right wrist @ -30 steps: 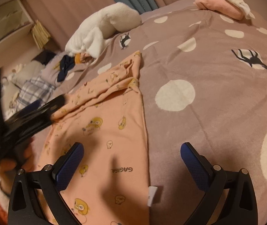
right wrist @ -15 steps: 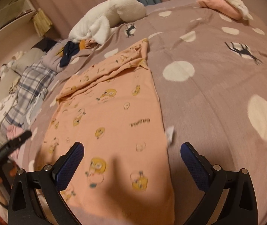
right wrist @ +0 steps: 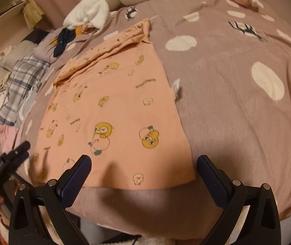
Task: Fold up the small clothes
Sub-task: 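Bring both grippers to the side edge of the sleepsuit body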
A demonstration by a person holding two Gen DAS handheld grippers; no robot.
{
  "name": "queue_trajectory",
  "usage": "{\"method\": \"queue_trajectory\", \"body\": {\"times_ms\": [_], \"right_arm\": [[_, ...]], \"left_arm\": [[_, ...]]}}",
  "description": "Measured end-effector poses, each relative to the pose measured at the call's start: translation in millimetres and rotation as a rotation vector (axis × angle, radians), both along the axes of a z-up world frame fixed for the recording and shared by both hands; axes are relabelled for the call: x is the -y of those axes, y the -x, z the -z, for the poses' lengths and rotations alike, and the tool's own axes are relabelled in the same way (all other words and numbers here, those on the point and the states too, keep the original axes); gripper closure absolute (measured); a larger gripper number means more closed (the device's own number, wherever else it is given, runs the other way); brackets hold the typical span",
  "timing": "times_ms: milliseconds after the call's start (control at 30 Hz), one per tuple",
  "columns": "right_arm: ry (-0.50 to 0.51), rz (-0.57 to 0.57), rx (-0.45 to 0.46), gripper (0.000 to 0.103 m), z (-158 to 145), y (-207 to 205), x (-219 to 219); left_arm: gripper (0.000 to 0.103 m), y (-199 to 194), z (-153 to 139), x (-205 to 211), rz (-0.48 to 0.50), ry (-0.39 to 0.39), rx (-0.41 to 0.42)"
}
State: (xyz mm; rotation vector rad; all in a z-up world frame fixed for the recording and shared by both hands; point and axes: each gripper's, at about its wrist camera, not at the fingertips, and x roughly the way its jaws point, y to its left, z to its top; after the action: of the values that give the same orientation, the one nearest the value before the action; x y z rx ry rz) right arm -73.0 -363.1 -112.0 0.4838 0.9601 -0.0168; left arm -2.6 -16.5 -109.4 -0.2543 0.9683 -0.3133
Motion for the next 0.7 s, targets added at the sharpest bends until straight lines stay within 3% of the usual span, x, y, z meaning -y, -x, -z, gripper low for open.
{"method": "queue_trajectory", "body": {"times_ms": [133, 300, 500, 600, 700], "right_arm": [[-0.056, 0.019, 0.006, 0.001, 5, 9, 6], [-0.098, 0.04, 0.003, 0.001, 5, 17, 9], [-0.143, 0.032, -0.004, 0.001, 9, 18, 6], [-0.187, 0.036, 0.006, 0.001, 11, 19, 8], [-0.231, 0.053, 0.01, 0.001, 12, 20, 13]], "left_arm": [[0.001, 2, 12, -10, 0.007, 0.115, -0.077], [0.001, 10, 10, -13, 0.036, 0.182, -0.118], [0.001, 15, 13, -26, 0.039, 0.361, -0.187], [0.001, 15, 17, -27, 0.101, 0.446, -0.257], [0.001, 17, 19, -31, 0.102, 0.533, -0.291]]}}
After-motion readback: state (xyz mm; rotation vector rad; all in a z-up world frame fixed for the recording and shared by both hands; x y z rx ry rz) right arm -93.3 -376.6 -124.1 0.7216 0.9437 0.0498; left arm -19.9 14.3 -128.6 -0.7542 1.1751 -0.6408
